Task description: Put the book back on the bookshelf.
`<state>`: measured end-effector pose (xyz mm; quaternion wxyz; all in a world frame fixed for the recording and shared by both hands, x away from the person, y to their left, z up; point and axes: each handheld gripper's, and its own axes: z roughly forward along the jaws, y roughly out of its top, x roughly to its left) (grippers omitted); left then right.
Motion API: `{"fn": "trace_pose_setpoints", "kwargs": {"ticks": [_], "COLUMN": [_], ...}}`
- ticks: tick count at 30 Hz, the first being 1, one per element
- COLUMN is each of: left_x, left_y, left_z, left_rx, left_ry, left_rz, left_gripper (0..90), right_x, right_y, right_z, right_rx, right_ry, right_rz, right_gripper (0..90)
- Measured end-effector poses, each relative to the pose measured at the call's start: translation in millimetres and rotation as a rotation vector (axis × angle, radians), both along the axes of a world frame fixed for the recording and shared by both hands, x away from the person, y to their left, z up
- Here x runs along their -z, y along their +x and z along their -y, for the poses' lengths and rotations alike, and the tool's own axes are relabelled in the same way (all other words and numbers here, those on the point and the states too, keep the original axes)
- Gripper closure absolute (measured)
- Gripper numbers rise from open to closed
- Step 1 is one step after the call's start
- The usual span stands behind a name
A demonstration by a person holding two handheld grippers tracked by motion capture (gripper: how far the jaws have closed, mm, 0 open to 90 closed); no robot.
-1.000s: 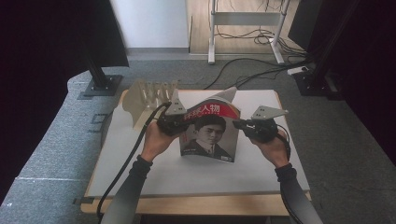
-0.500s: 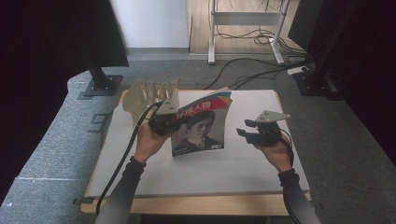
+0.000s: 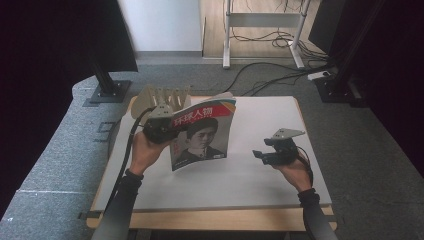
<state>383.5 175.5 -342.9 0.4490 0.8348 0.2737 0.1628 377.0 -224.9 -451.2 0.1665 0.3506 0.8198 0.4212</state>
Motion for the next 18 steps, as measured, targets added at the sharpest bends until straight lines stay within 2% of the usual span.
{"fn": "trace_pose_setpoints", "kwargs": {"ticks": [10, 18], "left_x": [-7.6, -12.2], "left_y": [-6.3, -12.9], "left_z": [-27.1, -53.3], "left_rx": [-0.05, -0.105], "left_ry": [-0.014, -0.036], "left_rz": [-0.023, -0.025], "left_gripper": [87.0, 87.1], "right_x": [31.2, 53.8], "right_y": [0.0, -0.9], "right_z": [3.5, 12.9], "right_rx": [0.019, 0.062], "right_ry": [-0.015, -0.03], "right_rz": [-0.058, -0.094], "right_gripper": [24.2, 18.7]}}
